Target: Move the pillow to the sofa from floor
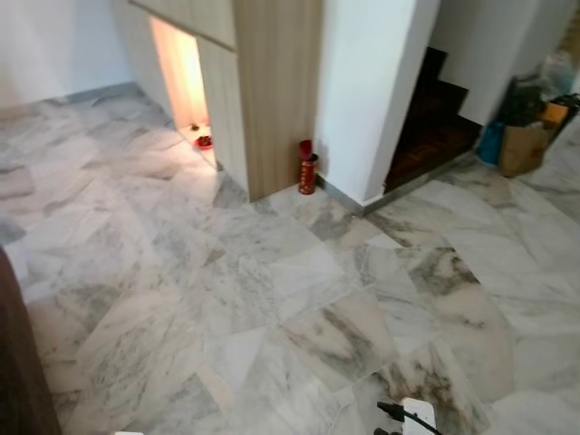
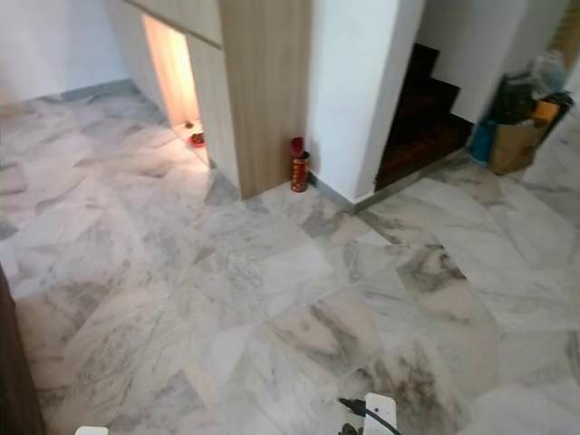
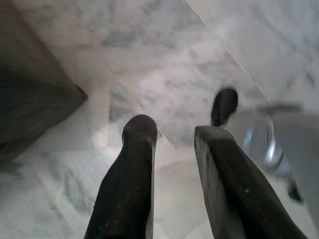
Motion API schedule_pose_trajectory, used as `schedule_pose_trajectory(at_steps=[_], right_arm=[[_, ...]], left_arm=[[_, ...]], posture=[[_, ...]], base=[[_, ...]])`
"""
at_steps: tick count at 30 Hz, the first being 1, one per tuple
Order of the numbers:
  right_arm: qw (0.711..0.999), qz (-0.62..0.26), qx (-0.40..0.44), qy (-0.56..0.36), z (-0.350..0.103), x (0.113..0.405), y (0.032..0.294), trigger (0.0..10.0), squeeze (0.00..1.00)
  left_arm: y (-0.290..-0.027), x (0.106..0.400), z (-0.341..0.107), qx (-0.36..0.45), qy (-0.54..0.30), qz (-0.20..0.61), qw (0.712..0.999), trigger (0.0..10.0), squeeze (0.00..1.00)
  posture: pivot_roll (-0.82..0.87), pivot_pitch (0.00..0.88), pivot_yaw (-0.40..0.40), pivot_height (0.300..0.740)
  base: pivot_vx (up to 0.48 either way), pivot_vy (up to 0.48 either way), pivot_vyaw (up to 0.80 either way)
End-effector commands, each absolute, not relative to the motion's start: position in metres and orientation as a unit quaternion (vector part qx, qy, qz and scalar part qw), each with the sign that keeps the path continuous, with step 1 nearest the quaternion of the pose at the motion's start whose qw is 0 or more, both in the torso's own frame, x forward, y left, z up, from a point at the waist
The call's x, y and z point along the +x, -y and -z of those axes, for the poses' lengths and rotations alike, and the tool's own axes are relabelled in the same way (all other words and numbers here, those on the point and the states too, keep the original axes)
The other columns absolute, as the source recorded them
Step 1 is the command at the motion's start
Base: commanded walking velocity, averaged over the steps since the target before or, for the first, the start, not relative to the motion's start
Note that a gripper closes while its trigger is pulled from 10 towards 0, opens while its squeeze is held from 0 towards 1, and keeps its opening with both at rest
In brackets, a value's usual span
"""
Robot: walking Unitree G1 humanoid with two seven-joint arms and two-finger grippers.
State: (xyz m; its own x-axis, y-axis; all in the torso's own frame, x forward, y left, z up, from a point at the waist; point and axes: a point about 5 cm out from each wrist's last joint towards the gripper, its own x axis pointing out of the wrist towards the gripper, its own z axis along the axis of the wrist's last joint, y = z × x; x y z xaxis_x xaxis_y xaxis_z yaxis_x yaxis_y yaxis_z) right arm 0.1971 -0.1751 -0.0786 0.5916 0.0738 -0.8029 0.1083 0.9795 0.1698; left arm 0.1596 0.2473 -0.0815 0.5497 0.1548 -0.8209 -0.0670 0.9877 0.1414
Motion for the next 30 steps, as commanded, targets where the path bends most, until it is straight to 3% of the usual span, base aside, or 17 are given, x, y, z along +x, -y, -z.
schedule_pose_trajectory(at_steps=[1, 12, 22, 30], right_arm=[[0.882, 0.013, 0.092, -0.462, 0.081, 0.191, 0.183, 10.0, 0.0], [0.88, 0.015, 0.082, -0.467, 0.081, 0.187, 0.198, 10.0, 0.0], [0.879, 0.024, 0.083, -0.469, 0.082, 0.18, 0.208, 10.0, 0.0], [0.875, 0.023, 0.079, -0.477, 0.084, 0.174, 0.211, 10.0, 0.0]], left_arm=[[-0.242, 0.151, 0.087, 0.04, -0.486, -0.065, 0.87, 10.0, 0.0], [-0.232, 0.16, 0.086, 0.036, -0.476, -0.058, 0.877, 10.0, 0.0], [-0.24, 0.153, 0.087, 0.042, -0.482, -0.056, 0.873, 10.0, 0.0], [-0.234, 0.166, 0.083, 0.051, -0.48, -0.039, 0.875, 10.0, 0.0]], posture=[[0.13, 0.0, -0.005, 0.74], [0.11, 0.0, -0.019, 0.74], [0.06, 0.0, 0.003, 0.74], [0.05, 0.0, 0.004, 0.74]], base=[[0.0, 0.0, 0.8], [0.0, 0.0, 0.8], [0.0, 0.0, 0.8], [0.0, 0.0, 0.8]])
